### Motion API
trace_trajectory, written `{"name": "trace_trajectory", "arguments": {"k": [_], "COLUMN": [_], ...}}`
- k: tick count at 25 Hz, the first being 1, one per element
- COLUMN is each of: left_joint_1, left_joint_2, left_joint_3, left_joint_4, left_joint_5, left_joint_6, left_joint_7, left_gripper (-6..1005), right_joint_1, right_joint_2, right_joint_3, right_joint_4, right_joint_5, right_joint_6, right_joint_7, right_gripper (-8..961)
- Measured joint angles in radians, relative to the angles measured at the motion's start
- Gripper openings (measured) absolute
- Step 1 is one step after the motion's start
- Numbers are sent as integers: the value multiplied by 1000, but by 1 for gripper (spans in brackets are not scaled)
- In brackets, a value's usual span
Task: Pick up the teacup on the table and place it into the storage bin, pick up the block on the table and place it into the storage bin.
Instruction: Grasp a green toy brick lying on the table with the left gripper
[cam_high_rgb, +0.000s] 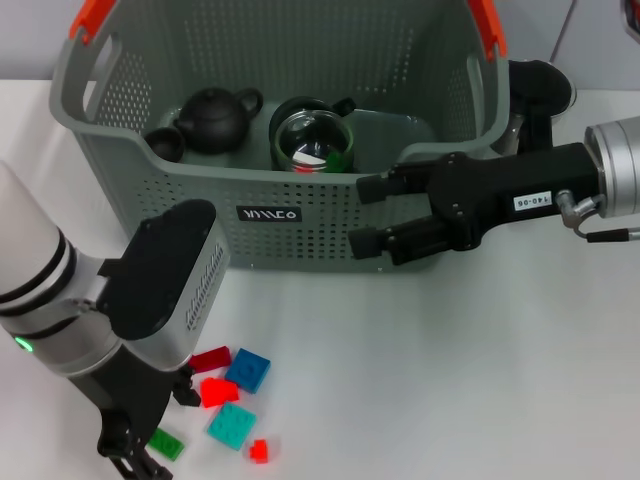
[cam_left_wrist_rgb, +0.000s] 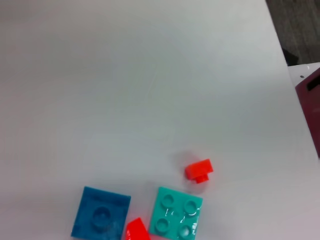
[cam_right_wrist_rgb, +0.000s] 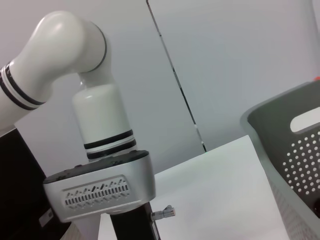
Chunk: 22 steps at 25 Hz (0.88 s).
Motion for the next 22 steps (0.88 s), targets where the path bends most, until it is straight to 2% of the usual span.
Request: {"name": "trace_trajectory", "arguments": {"k": [10, 22], "left_joint_1": [27, 57], "left_joint_2": [1, 1], "left_joint_3": [8, 6], "left_joint_4": [23, 31], "left_joint_5": [5, 5], "left_joint_6": [-74, -90], "left_joint_7": [38, 44], "left_gripper": [822, 715], "right_joint_1": [-15, -16], "right_joint_2": [1, -1], "right_joint_3": [0, 0], "right_joint_4": [12, 12], "right_joint_5": [0, 15], "right_joint_6": [6, 6], "right_joint_7": [-14, -15], "right_gripper": [945, 944]}}
